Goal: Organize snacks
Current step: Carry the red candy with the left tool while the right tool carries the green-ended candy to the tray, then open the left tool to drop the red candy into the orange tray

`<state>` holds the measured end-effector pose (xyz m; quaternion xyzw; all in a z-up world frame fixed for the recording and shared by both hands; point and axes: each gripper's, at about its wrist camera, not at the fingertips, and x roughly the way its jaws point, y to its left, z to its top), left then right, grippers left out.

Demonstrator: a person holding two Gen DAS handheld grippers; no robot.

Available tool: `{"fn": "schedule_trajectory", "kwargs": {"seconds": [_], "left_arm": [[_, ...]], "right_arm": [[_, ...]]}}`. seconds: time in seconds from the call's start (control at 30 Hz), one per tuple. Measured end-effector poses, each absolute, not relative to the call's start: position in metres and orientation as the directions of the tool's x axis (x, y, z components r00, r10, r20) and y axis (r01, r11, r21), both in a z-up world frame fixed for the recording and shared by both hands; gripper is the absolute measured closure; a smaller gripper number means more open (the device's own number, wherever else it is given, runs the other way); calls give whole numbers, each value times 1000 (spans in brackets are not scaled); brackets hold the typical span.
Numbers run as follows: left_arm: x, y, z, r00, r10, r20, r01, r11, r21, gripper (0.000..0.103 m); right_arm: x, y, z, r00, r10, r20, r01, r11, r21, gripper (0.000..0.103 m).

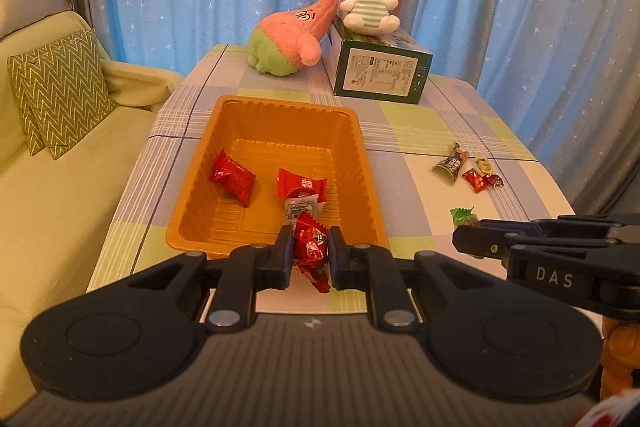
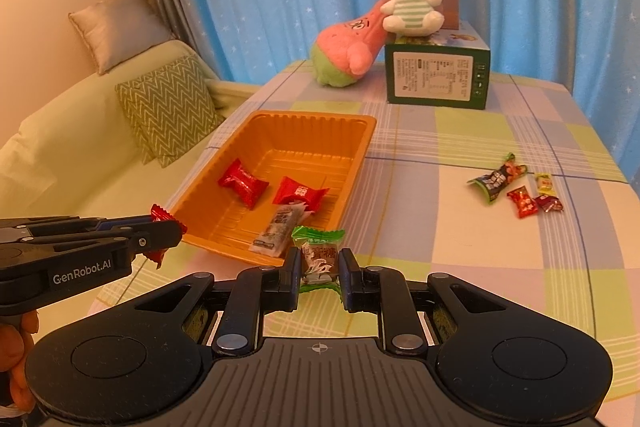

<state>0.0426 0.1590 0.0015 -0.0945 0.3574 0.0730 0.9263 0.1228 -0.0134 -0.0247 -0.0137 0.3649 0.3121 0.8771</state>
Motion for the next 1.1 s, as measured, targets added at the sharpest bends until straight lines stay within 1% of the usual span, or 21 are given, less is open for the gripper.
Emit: {"fn": "schedule_trajectory", "kwargs": {"seconds": [1.1], "left_arm": [[107,214,-33,679,67,-731,-190,978,-87,87]], "right_arm": [[189,54,-61,487,544,-683,-589,782,202,83]]}}
